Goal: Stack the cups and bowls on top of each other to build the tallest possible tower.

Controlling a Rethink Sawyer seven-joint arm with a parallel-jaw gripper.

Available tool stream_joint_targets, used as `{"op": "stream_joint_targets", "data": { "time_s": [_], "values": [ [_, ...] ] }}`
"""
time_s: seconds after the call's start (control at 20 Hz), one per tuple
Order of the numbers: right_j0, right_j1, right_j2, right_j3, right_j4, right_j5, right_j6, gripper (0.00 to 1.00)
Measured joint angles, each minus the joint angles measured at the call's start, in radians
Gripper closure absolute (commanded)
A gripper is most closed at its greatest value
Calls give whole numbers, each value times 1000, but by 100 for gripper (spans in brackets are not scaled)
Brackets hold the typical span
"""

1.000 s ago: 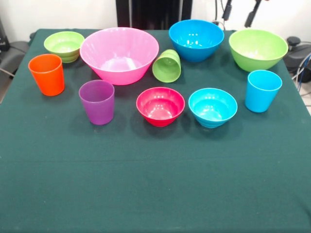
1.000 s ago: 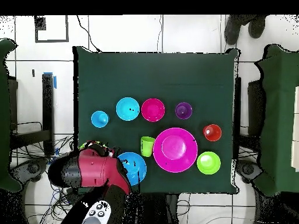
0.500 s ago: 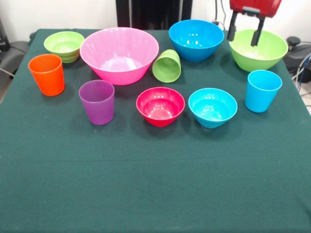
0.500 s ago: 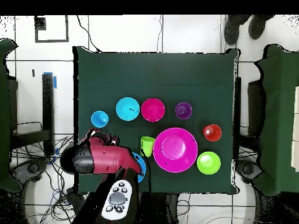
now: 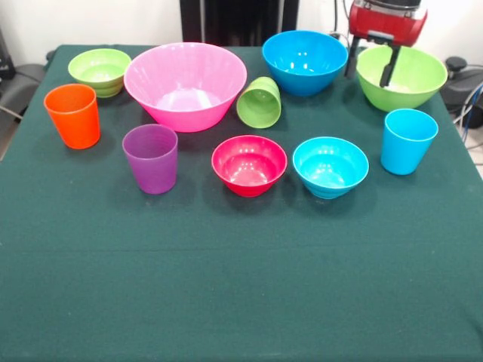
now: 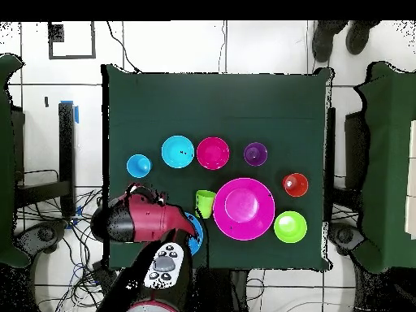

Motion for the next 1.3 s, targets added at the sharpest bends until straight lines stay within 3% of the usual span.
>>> {"op": "stream_joint_targets", "data": {
  "time_s": [0.75, 1.05, 1.25, 1.3],
  "values": [
    [-61, 13, -1, 0, -166, 0, 0, 0],
    [-81, 6, 1, 1, -195, 0, 0, 0],
    [-91, -39, 9, 21, -199, 5, 0, 0],
    [-86, -80, 7, 42, -199, 13, 0, 0]
  ]
}}
